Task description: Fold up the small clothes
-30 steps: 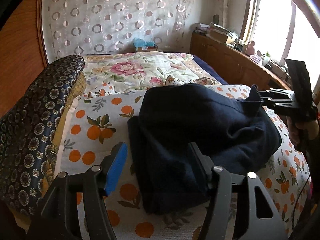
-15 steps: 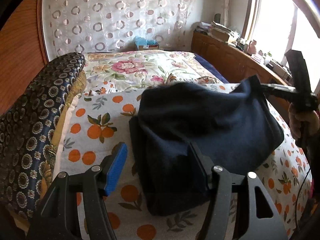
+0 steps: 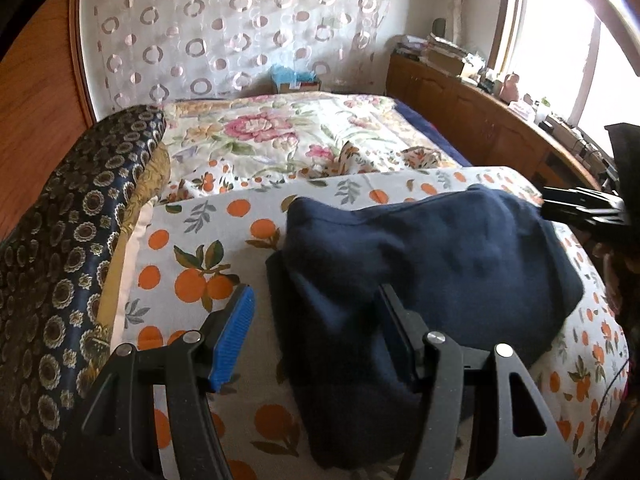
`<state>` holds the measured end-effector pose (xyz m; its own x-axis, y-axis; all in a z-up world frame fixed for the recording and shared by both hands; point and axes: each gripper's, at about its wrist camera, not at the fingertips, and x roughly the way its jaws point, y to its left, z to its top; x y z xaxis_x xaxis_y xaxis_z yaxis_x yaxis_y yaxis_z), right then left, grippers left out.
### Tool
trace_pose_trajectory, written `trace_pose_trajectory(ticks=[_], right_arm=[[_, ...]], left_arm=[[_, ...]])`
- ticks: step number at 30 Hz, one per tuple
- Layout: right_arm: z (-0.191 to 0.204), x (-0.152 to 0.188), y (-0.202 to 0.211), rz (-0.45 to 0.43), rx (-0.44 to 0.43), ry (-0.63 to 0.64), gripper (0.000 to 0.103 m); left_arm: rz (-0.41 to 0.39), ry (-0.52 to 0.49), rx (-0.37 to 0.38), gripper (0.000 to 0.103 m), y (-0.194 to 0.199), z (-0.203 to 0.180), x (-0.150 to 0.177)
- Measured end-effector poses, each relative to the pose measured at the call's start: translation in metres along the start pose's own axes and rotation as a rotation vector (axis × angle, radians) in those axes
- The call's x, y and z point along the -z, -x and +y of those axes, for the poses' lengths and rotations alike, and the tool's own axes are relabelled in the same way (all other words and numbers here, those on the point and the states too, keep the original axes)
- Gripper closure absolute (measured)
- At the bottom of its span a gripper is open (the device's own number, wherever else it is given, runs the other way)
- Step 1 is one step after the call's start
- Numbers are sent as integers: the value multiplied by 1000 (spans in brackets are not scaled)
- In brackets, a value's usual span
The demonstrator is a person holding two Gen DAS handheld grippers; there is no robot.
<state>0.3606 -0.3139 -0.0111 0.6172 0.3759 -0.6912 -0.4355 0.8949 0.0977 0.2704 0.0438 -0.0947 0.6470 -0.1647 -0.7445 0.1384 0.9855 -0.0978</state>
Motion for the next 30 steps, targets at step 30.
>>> trace_pose_trajectory(ticks=[30], right_arm=[[-4, 9, -37, 81, -140, -41, 61]], left_arm=[[52, 39, 79, 41, -25, 12, 0]])
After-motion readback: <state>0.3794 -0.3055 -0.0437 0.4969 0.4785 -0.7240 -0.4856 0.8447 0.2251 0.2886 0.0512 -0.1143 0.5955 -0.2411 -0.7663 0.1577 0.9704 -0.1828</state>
